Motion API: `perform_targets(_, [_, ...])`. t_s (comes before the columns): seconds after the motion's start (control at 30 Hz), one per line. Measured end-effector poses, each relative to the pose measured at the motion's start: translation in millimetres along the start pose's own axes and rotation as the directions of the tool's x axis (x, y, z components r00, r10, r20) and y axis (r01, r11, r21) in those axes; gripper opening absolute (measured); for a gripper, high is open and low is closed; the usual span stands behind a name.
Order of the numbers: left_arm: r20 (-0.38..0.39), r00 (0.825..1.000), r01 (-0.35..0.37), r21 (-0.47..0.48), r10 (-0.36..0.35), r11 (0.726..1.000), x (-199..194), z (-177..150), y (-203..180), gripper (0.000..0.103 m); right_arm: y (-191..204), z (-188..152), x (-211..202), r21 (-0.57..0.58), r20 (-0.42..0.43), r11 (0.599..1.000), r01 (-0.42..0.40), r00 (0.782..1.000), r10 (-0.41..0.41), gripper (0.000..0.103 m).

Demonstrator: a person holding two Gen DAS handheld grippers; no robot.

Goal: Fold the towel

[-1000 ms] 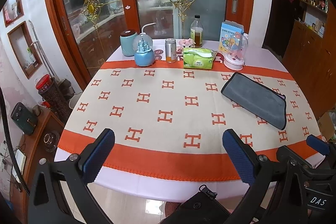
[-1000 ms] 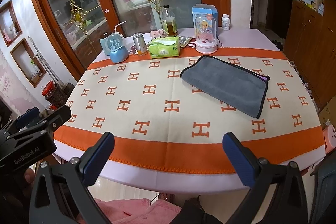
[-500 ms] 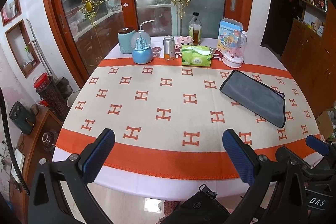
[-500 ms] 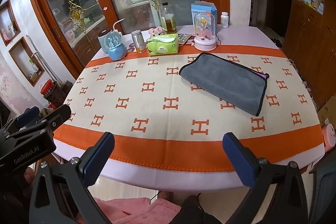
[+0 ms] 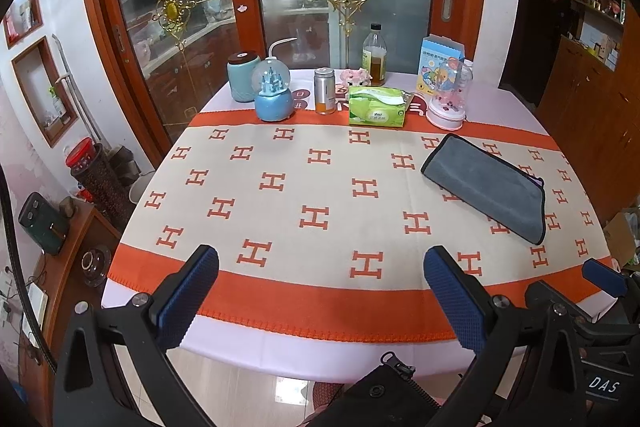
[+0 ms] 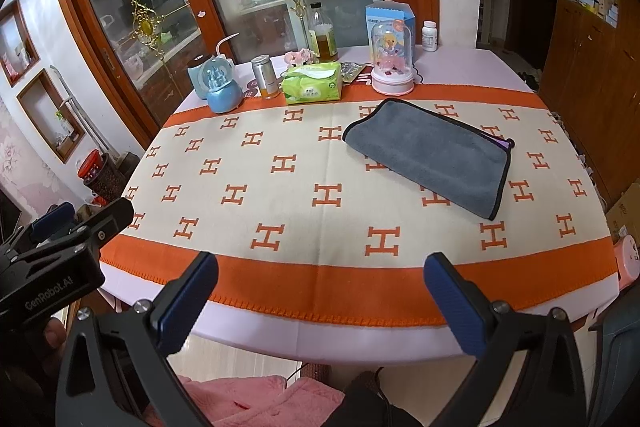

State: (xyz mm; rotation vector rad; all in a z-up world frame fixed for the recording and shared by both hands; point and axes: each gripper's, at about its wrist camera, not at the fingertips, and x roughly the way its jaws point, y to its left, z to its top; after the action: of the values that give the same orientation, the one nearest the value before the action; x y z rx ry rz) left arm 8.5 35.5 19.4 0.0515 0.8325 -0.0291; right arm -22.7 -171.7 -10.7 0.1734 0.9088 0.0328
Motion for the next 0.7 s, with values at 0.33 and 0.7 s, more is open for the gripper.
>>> perform_targets(0.33, [-0.003, 1.0, 0.002, 0.0, -0.002, 1.0, -0.3, 0.1, -0.9, 0.102, -0.1, 0.0, 0.0, 0.001, 0.0, 1.0, 0.001, 1.0, -0.001, 0.103])
perform_targets(0.7, [-0.008, 1.0, 0.001, -0.001, -0.001, 1.0, 0.0, -0.2, -2.3, 0.102, -0.3, 0.5, -0.1, 0.001, -0.002, 1.0, 0.0, 1.0, 0.0, 0.103])
